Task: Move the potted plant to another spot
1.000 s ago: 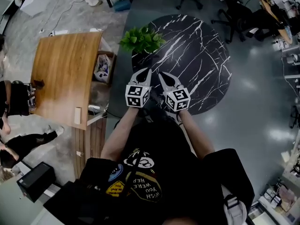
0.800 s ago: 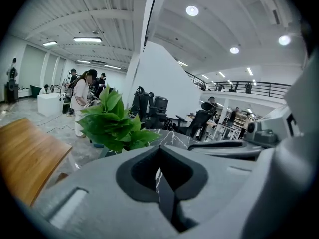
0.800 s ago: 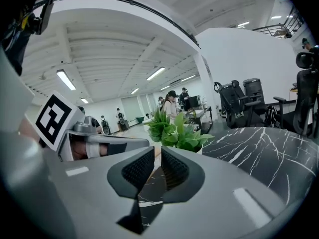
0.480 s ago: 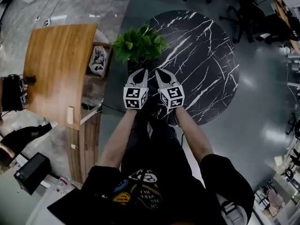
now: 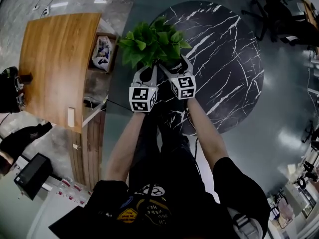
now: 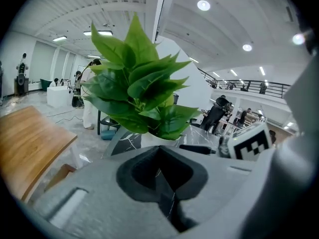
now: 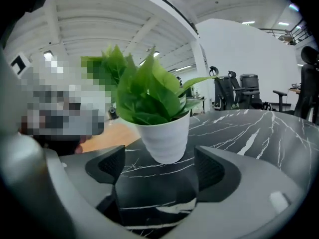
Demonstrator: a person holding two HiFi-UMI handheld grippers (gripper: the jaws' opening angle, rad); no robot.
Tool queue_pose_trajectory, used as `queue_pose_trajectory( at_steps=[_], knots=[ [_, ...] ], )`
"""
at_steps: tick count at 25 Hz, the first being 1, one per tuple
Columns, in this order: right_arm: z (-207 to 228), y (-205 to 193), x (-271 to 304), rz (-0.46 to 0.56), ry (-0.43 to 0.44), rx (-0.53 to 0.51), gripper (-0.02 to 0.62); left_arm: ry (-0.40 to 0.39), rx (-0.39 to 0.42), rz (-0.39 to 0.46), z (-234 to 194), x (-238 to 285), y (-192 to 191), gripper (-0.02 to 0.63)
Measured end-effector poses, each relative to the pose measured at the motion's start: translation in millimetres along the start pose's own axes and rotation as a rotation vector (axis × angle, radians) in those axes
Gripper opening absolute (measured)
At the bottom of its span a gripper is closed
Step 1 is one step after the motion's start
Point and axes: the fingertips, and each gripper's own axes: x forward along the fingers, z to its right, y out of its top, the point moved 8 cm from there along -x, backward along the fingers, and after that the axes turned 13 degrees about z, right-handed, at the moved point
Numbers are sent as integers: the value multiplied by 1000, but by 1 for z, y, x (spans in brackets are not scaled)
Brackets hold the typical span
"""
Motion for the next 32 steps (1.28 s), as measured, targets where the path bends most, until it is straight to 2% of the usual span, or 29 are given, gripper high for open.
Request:
queue_pose_trajectory(
  at_steps=[3, 5, 7, 10, 11, 12, 13, 20, 26, 32],
  knots=[
    [7, 2, 20, 34, -2, -23, 517, -5, -12, 5, -3, -7, 2, 5],
    [11, 5, 34, 50, 29, -33, 563, -7, -27, 12, -5, -10, 2, 3],
    [11, 6, 45, 53, 28, -24, 579, -1, -46, 13, -8, -14, 0, 5],
    [7, 3, 59, 34, -44, -37, 579, 21, -75, 11, -13, -21, -3, 5],
    [6, 3, 62, 28, -73, -54, 553, 28, -83, 13, -13, -23, -3, 5],
    [5, 3, 64, 25, -97, -70, 488, 31, -89, 15, -14, -24, -3, 3],
    [4, 2, 65, 29, -111, -81, 485, 30, -91, 17, -14, -25, -2, 5],
    [14, 5, 78, 61, -109, -84, 482, 9, -71, 9, -12, -23, 3, 5],
    [61, 21, 109, 65, -122, -83, 480, -20, -80, 0, -9, -2, 1, 5],
    [135, 45, 130, 82, -200, -72, 480, -45, -69, -13, 7, 33, 4, 5]
  ],
)
